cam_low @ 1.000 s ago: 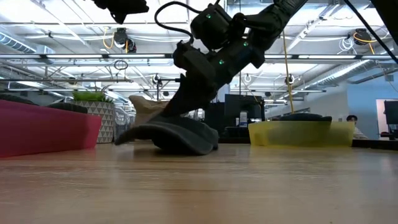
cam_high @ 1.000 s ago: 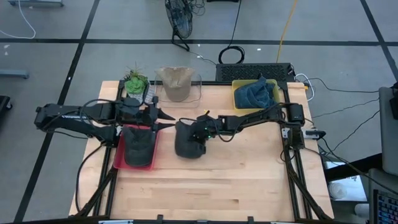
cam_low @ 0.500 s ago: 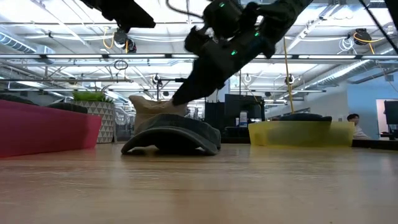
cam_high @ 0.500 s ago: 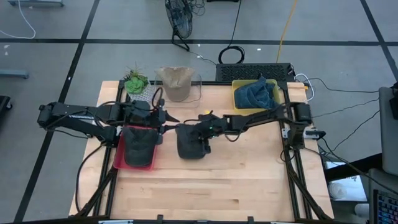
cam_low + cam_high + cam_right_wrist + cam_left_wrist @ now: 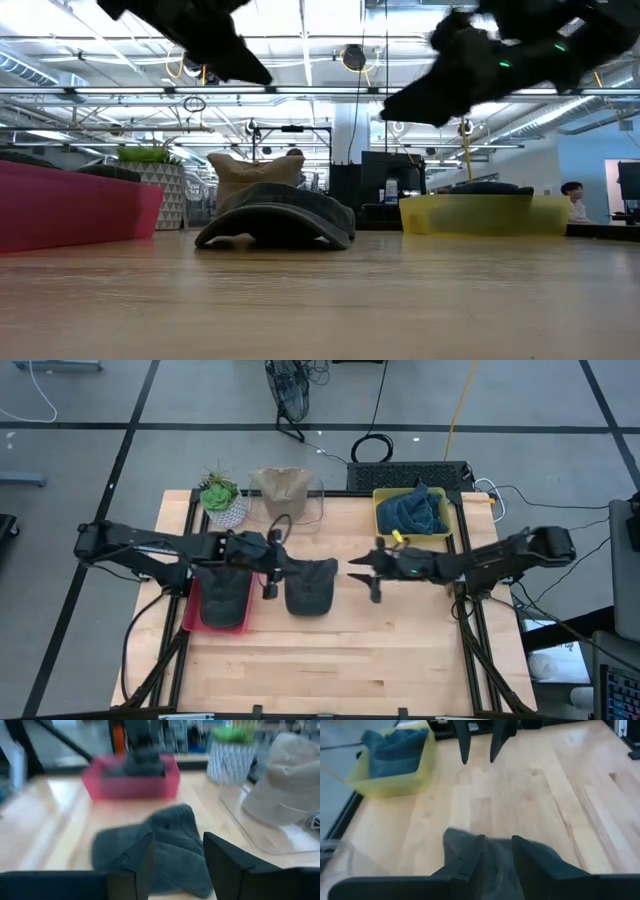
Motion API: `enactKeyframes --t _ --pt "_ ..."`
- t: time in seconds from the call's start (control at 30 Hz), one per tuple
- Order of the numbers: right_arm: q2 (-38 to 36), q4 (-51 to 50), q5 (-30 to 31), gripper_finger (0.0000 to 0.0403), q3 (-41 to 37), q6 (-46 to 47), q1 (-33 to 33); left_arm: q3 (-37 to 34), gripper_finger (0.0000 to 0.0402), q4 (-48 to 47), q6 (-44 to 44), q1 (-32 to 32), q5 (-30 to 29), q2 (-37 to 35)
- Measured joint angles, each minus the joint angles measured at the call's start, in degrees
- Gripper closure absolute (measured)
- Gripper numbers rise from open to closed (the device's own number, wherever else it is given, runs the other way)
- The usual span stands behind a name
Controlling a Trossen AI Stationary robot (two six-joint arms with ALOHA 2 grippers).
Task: Pick & Place hat
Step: Put the black cap into the red bin
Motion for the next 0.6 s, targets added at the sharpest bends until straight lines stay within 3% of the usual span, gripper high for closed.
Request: enactKeyframes --t 0.1,0.2,0.43,0.6 --pt "-0.9 14.9 0.8 0.0261 -9.1 2.1 0.6 0.0 0.0289 3.4 0.6 -0.5 0.1 3.5" --pt "-0.9 23.7 4.6 0.0265 -14.5 1.6 1.3 0.4 0.0264 5.1 0.5 -0.9 -0.1 6.0" --pt "-0.9 24.2 6.1 0.0269 -14.6 -3.1 1.1 2.3 0.0173 4.9 0.1 -1.1 -1.9 11.8" --pt "-0.9 24.4 7.2 0.0271 -14.6 -6.9 1.1 3.9 0.0159 0.1 -1.7 -1.1 -2.1 16.4"
